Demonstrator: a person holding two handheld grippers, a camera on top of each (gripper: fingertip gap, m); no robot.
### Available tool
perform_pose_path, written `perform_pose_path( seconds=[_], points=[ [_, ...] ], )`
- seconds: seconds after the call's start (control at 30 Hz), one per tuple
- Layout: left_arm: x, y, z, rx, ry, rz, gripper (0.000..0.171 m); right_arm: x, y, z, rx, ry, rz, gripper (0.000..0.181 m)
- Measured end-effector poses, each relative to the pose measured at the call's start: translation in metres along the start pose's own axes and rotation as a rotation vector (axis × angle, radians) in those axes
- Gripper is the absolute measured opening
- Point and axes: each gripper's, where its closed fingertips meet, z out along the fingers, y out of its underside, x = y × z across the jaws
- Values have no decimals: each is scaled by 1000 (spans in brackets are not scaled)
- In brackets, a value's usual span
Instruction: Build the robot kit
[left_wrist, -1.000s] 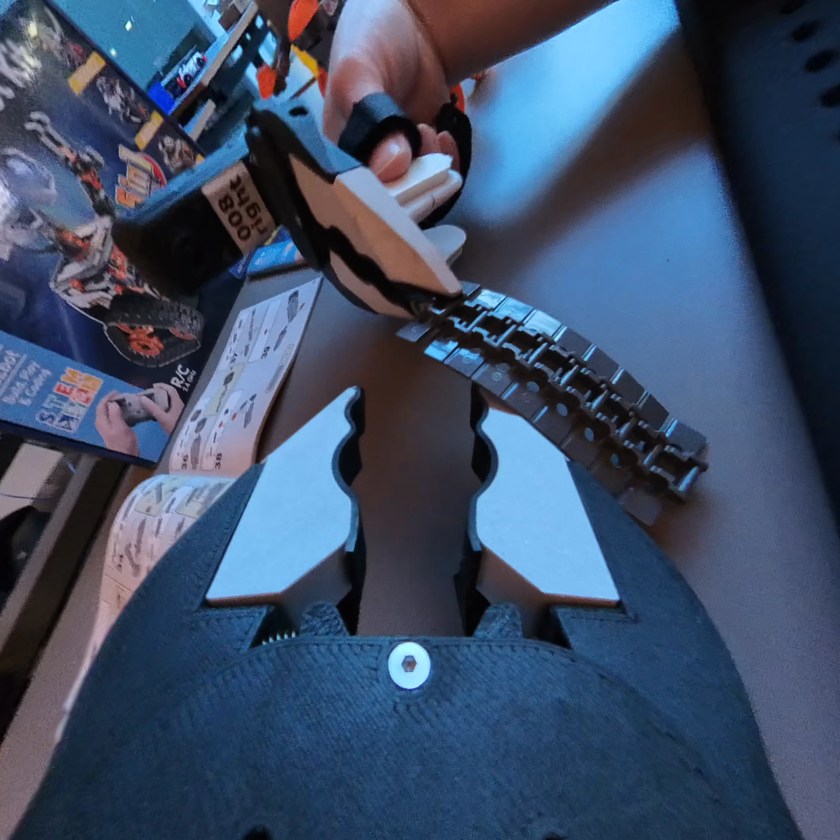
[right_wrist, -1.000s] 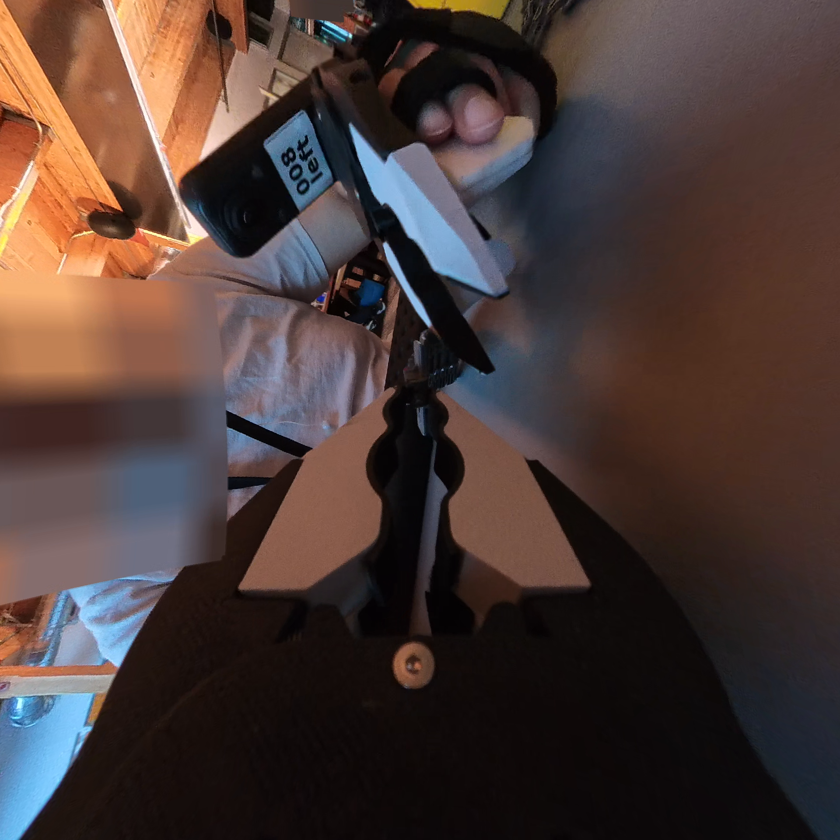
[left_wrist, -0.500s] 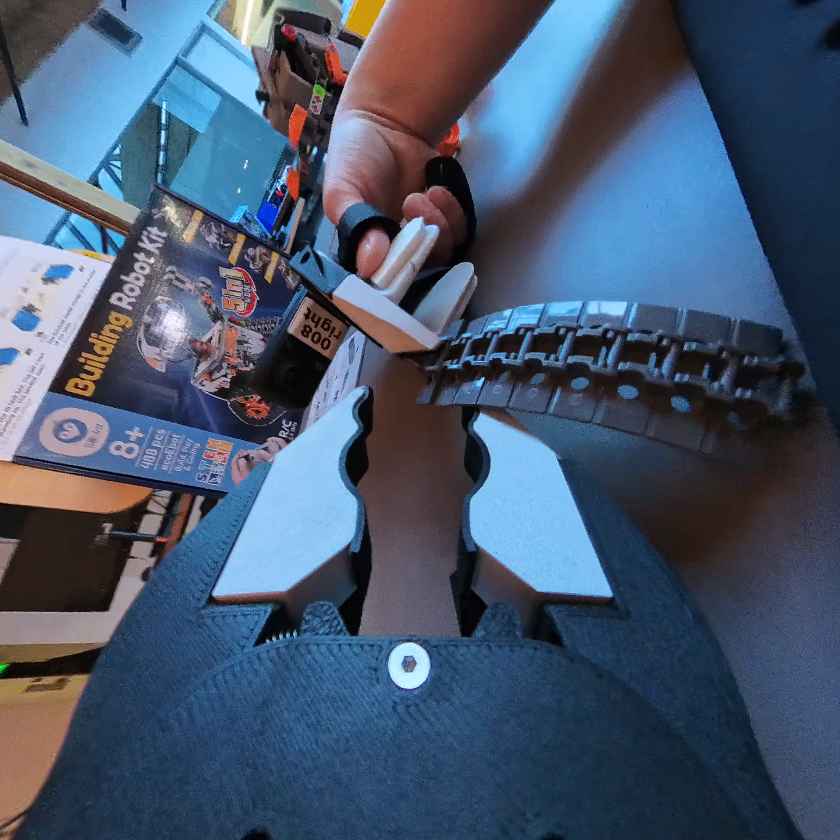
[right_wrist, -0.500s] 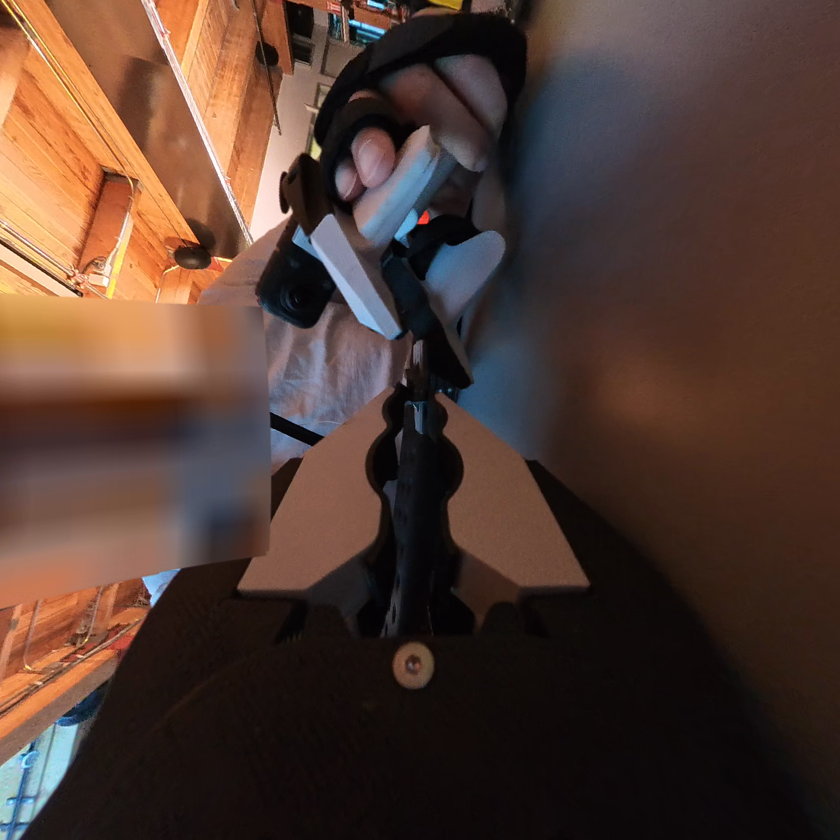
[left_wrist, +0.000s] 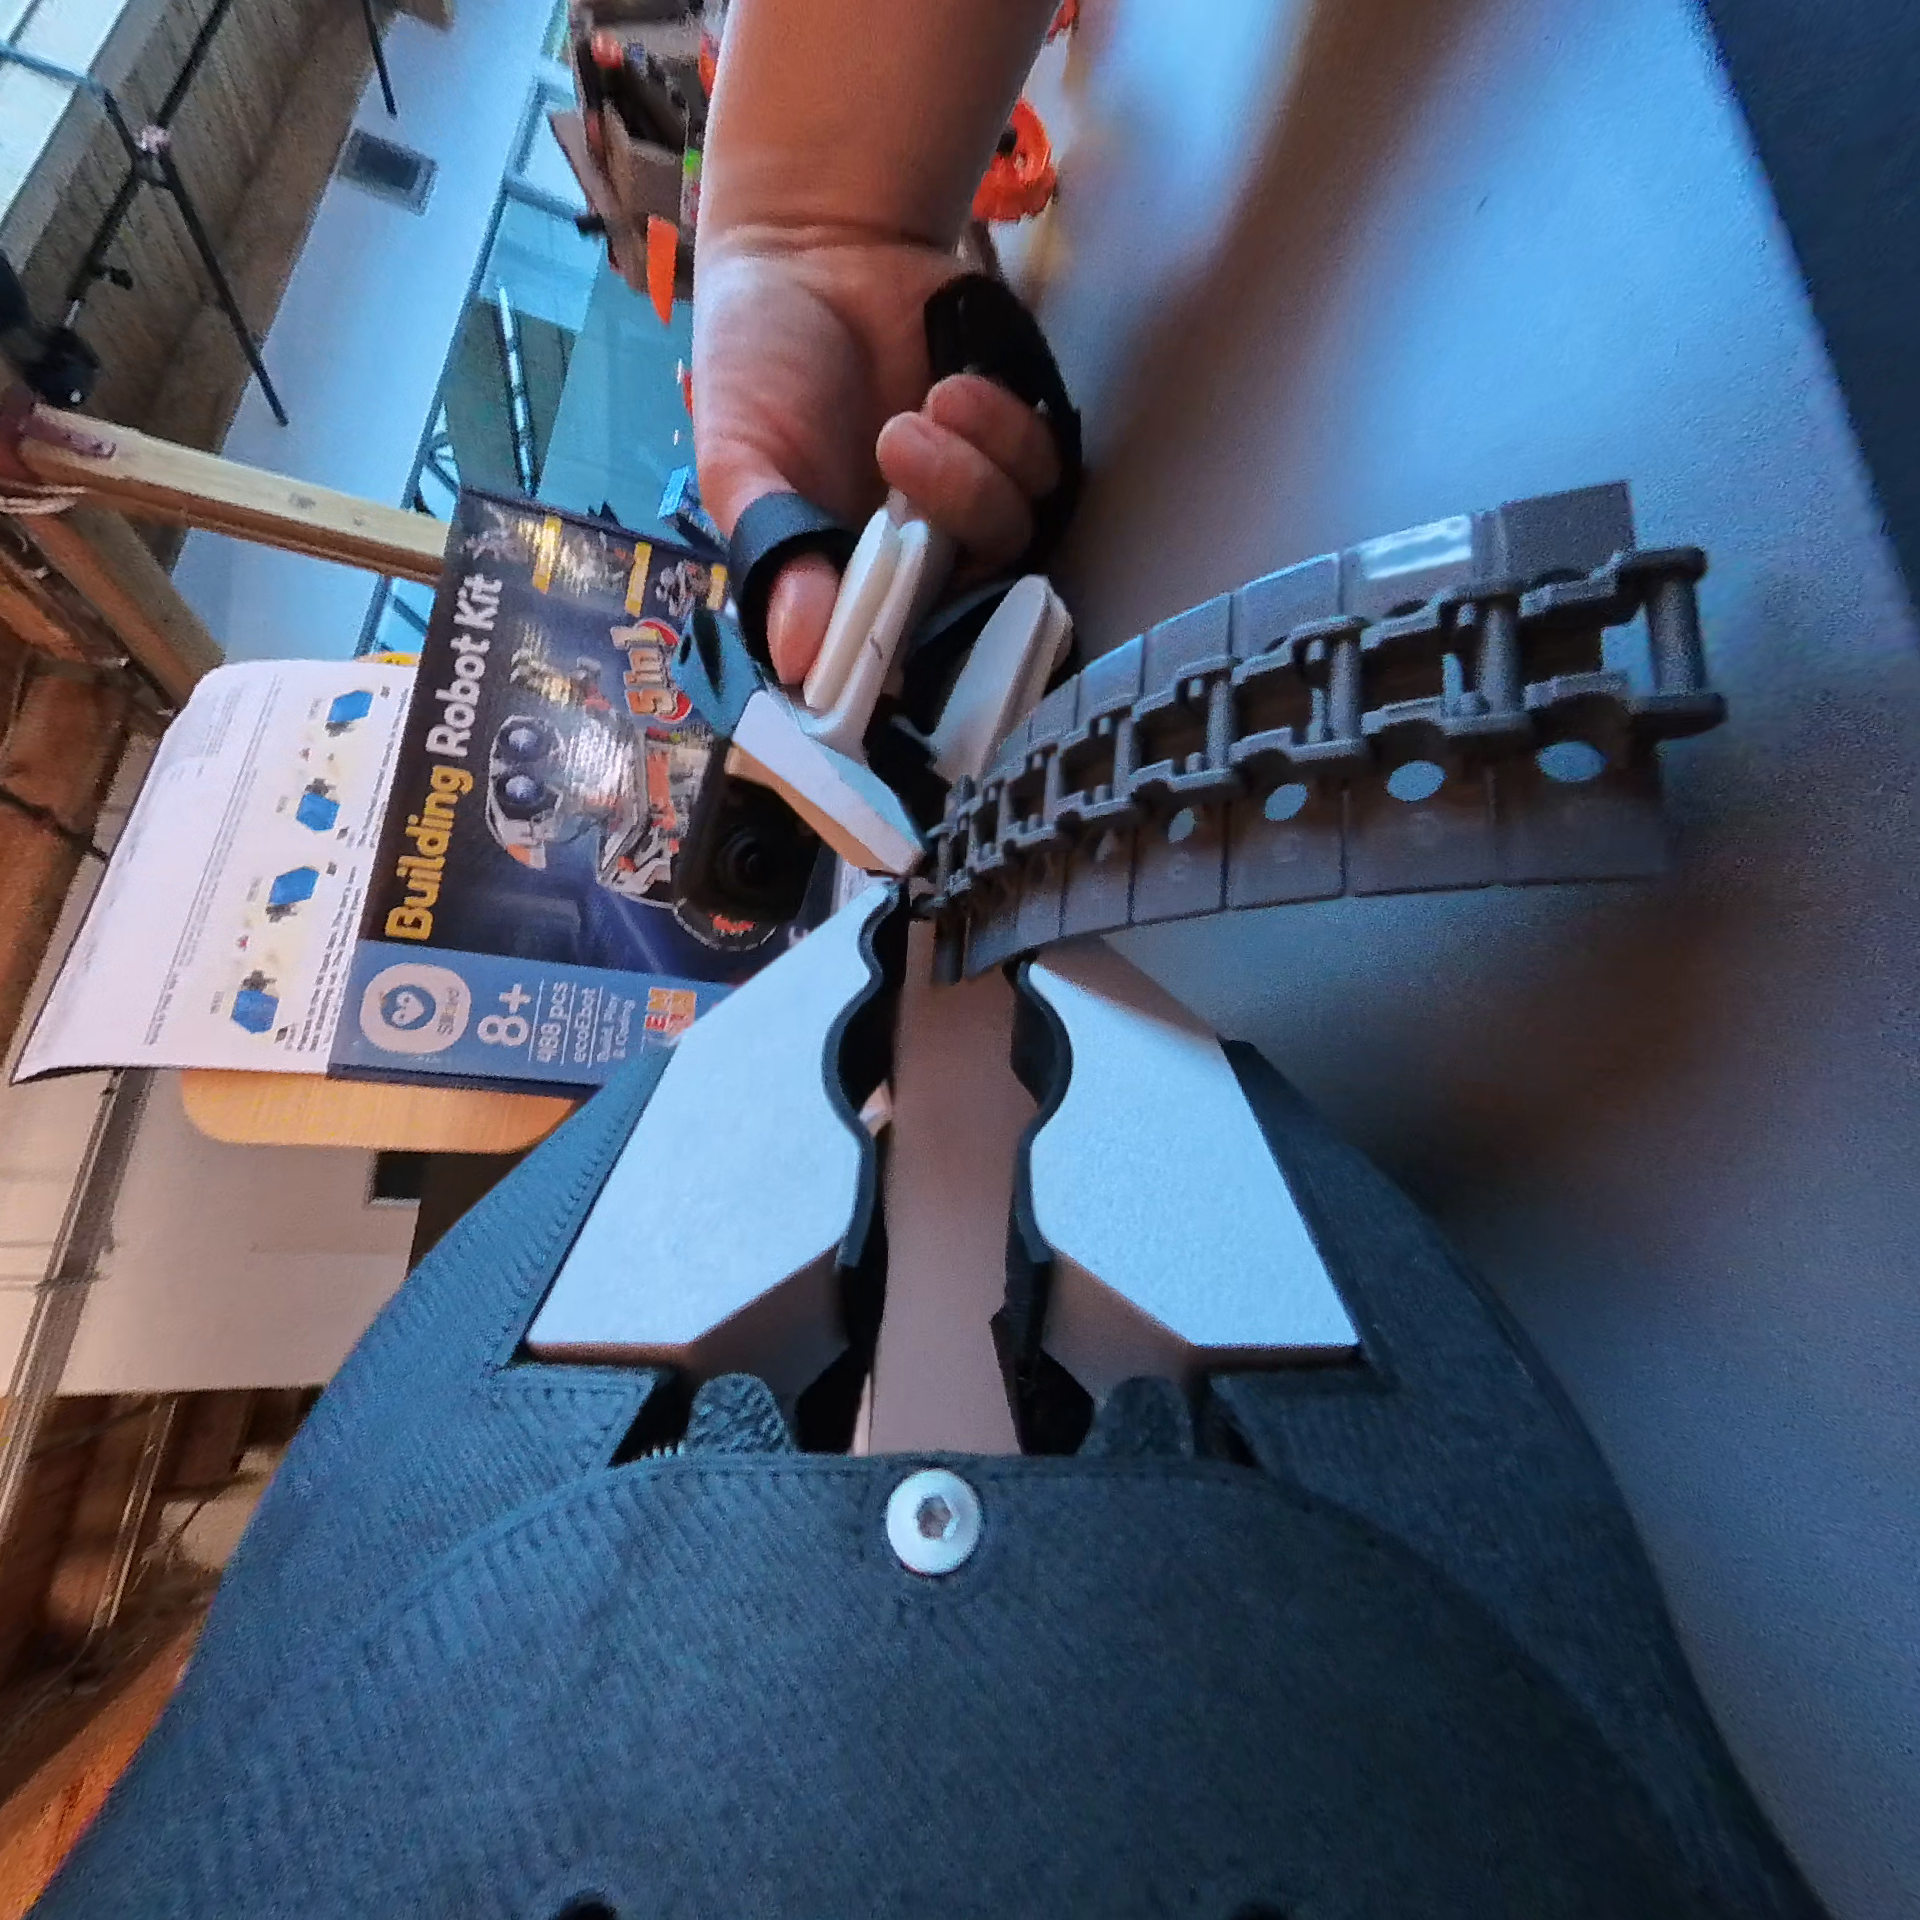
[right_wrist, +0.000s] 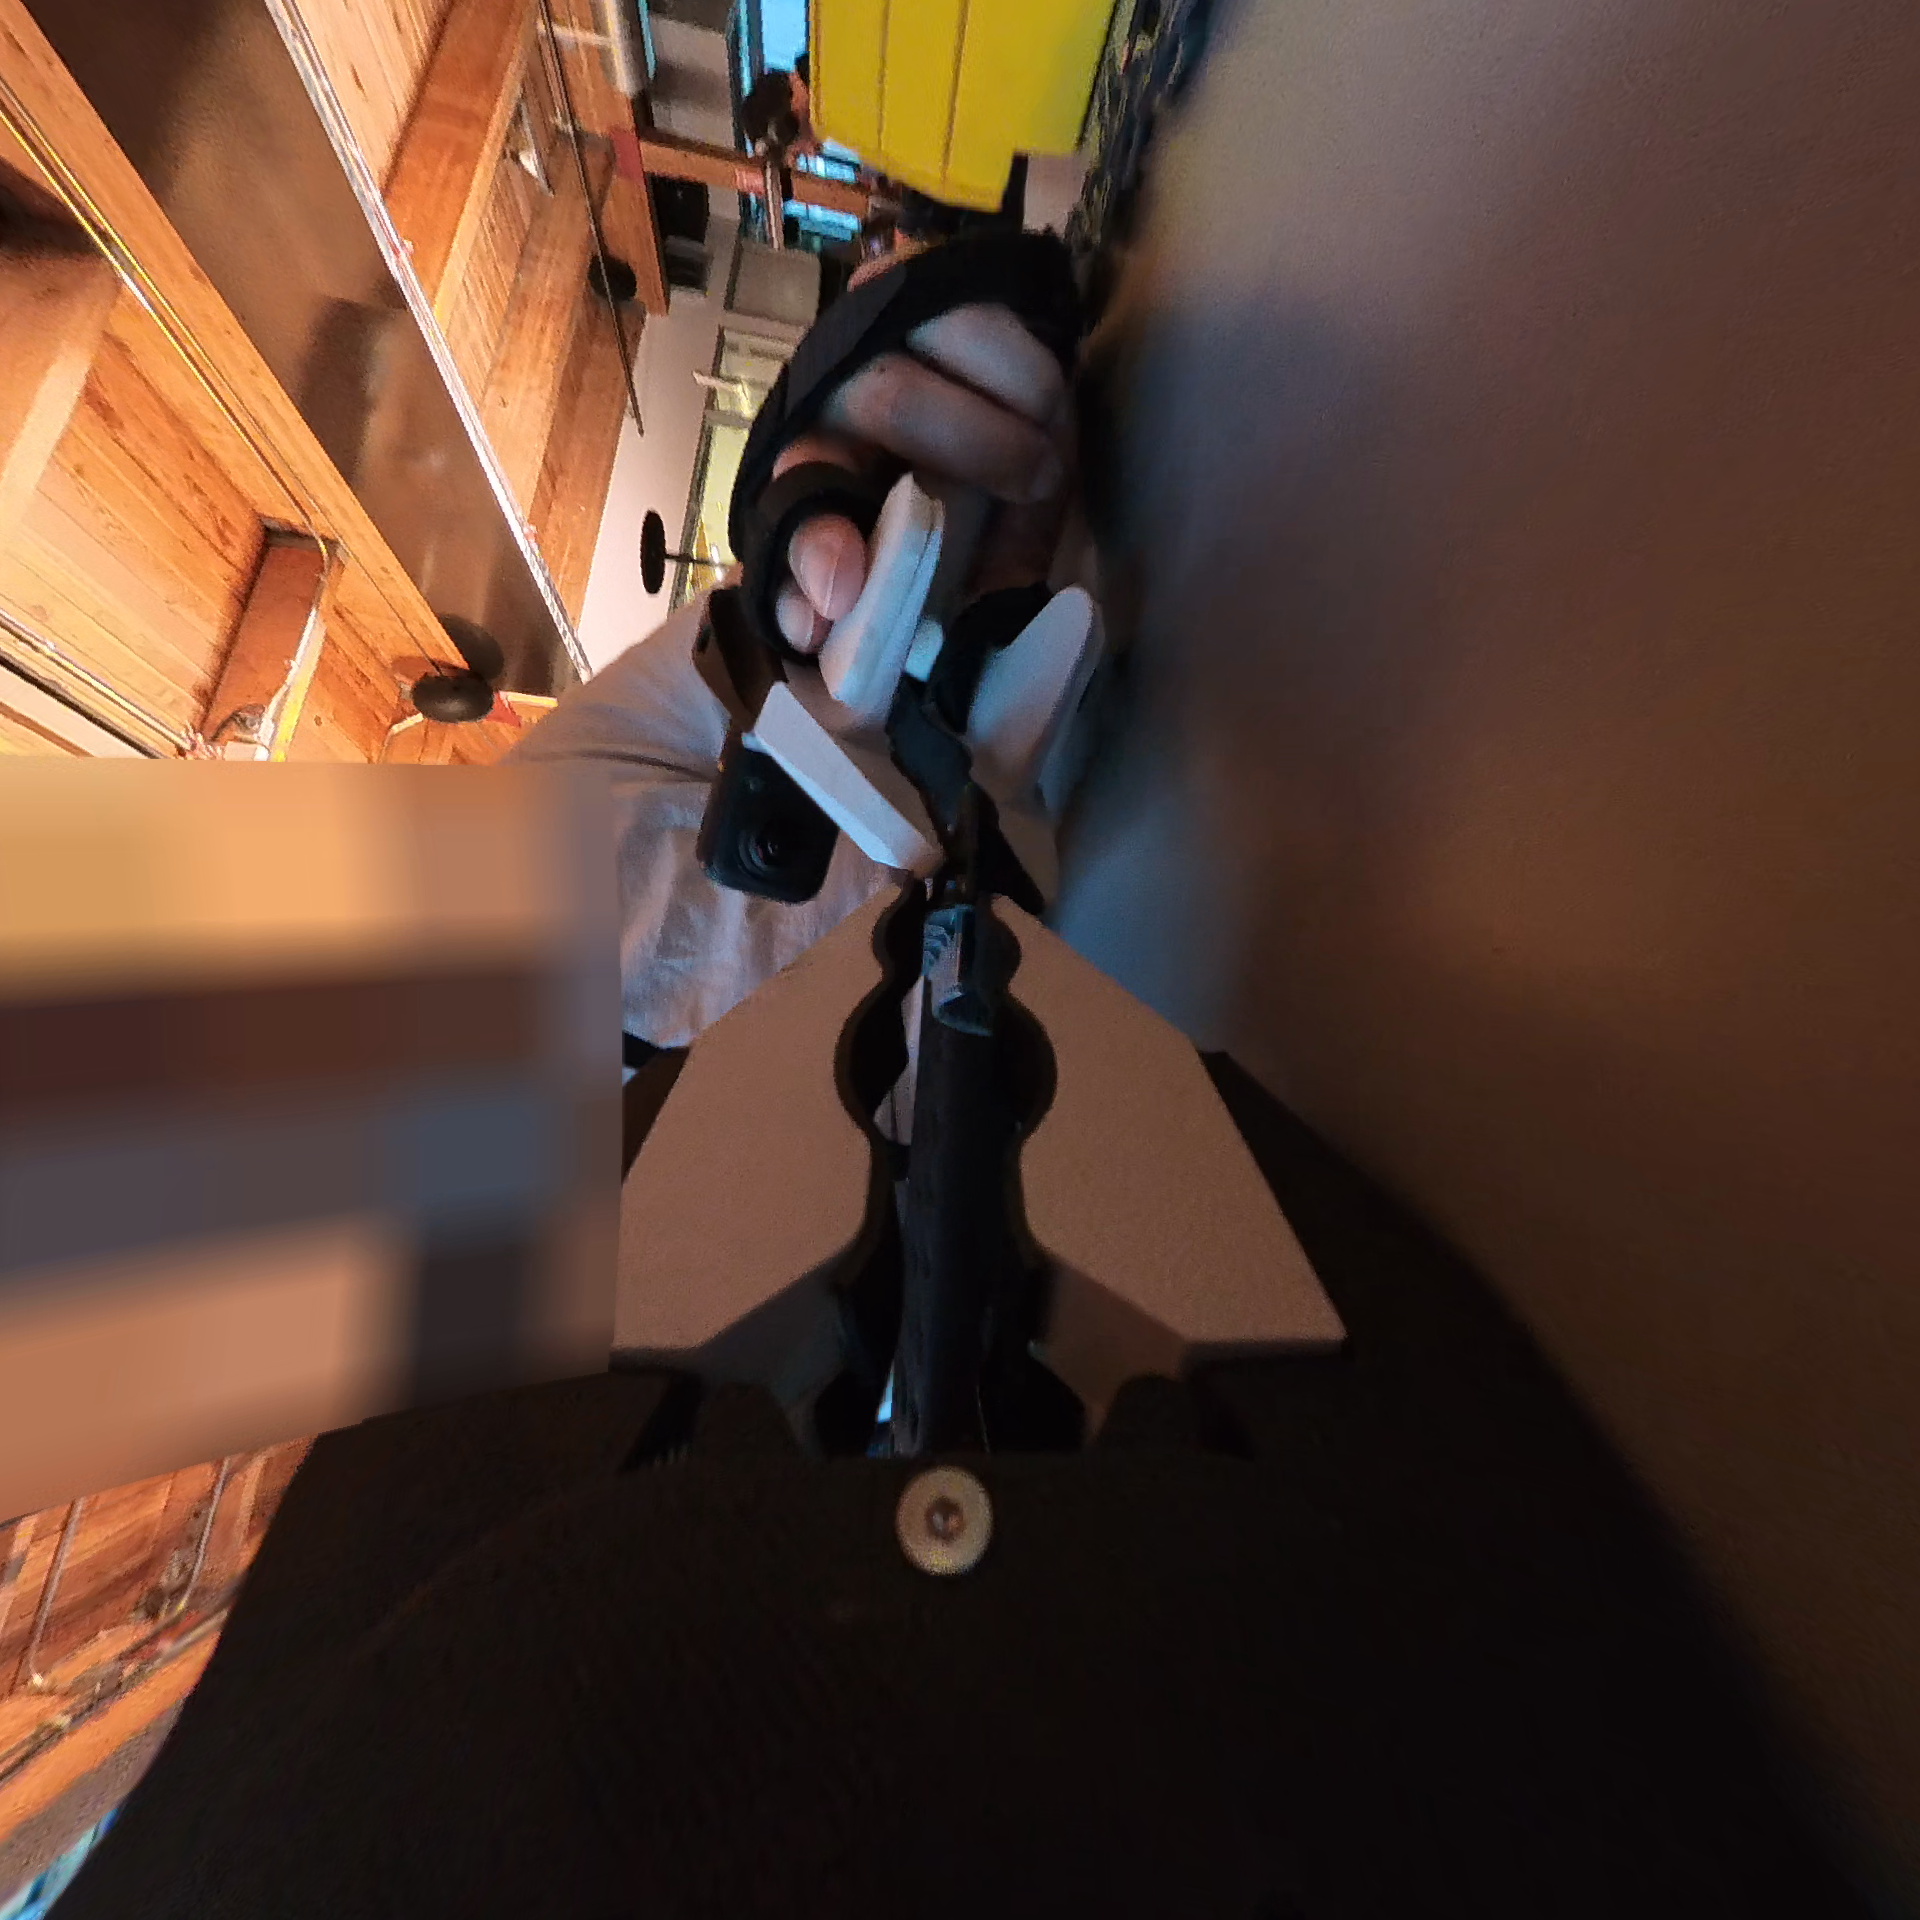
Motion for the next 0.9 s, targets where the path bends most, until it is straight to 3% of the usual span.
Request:
perform_pose_path(
  seconds=[0.03, 0.47, 0.63, 0.9],
  points=[
    [-2, 4, 1, -19, -12, 3, 15, 0, -4, -1, 25, -5, 2, 6],
    [-16, 36, 4, -162, -82, -12, 9, -1, -36, -15, 260, -24, -5, 9],
    [-22, 43, 1, -187, -108, -24, 8, 3, -46, -29, 383, 37, -20, 17],
    [-27, 53, -2, -238, -154, 39, 8, -4, -47, -27, 530, -32, 52, 30]
  ],
)
